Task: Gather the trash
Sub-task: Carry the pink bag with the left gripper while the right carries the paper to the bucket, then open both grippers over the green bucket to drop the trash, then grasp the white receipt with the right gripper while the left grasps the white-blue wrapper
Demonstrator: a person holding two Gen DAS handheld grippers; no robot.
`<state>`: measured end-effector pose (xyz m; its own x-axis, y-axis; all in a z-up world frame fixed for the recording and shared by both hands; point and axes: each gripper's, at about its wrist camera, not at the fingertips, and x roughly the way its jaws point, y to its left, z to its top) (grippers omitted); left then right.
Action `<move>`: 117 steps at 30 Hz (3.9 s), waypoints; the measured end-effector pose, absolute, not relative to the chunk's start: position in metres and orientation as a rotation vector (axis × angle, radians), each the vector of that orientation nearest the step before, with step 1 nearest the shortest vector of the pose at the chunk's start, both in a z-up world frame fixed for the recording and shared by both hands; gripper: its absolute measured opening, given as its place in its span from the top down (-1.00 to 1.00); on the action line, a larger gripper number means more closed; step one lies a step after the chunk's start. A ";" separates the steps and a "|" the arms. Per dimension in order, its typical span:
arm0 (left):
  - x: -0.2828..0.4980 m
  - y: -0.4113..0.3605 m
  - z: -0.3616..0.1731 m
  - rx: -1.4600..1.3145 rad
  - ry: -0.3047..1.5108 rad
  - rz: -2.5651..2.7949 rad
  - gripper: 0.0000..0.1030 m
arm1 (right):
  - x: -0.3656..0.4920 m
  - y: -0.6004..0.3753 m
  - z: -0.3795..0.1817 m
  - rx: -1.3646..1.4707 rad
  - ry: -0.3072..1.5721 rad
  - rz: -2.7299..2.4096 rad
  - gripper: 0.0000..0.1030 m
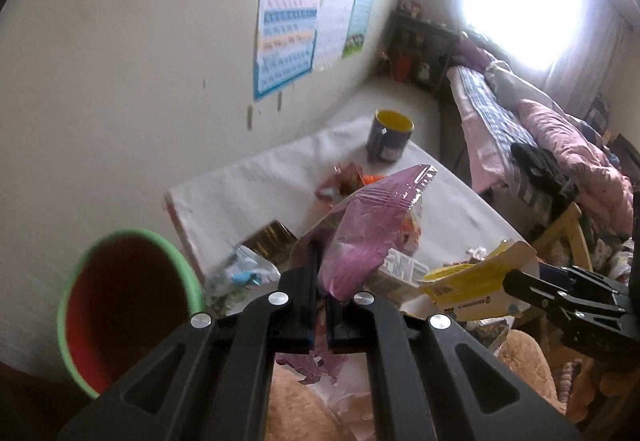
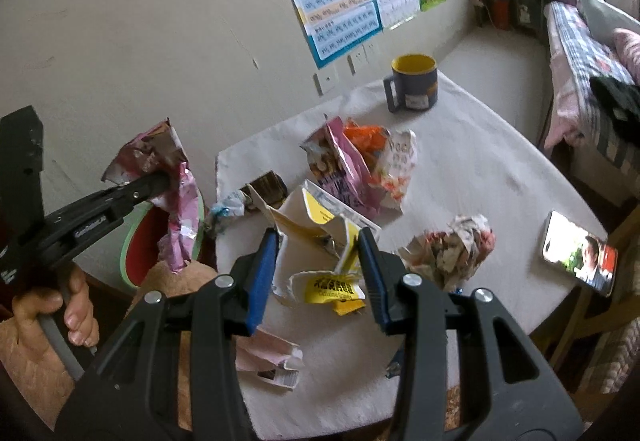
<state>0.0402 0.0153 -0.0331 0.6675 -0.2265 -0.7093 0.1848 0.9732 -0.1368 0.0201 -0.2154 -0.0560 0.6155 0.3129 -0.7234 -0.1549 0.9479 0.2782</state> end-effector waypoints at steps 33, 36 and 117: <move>0.008 0.209 -0.090 -0.349 0.857 0.190 0.99 | 0.075 -0.033 -0.061 0.113 0.960 0.607 0.21; 0.010 0.211 -0.098 -0.363 0.868 0.201 0.99 | 0.081 -0.018 -0.067 0.142 0.984 0.631 0.21; 0.091 0.025 -0.108 -0.006 1.078 -0.117 -0.16 | -0.018 -0.202 -0.165 0.257 1.201 0.464 0.41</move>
